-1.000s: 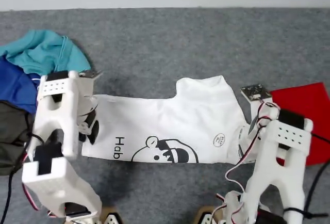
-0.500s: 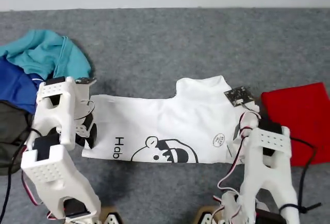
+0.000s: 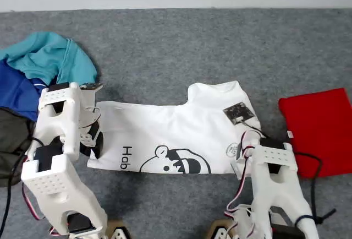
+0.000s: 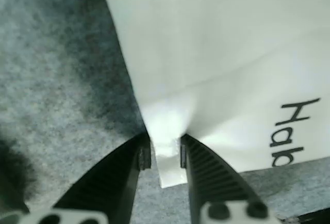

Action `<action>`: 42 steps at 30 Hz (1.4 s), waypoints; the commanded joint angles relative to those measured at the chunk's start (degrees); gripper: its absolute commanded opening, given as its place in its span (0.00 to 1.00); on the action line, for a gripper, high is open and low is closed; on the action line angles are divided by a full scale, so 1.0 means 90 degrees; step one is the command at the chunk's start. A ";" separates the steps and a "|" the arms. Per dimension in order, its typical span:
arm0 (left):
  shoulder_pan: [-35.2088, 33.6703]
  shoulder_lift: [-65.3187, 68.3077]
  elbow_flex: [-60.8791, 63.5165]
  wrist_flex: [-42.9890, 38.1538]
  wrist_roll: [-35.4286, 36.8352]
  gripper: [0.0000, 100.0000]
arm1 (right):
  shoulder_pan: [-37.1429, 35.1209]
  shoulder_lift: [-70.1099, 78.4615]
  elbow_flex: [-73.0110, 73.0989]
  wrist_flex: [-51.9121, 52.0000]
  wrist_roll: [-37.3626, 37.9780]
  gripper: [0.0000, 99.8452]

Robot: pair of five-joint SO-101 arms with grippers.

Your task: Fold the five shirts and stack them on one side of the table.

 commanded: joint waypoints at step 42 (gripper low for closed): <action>-0.0088 -0.1114 0.0444 0.1309 -0.0615 0.01 | 0.0825 -0.0249 -0.0742 0.1841 0.0332 0.01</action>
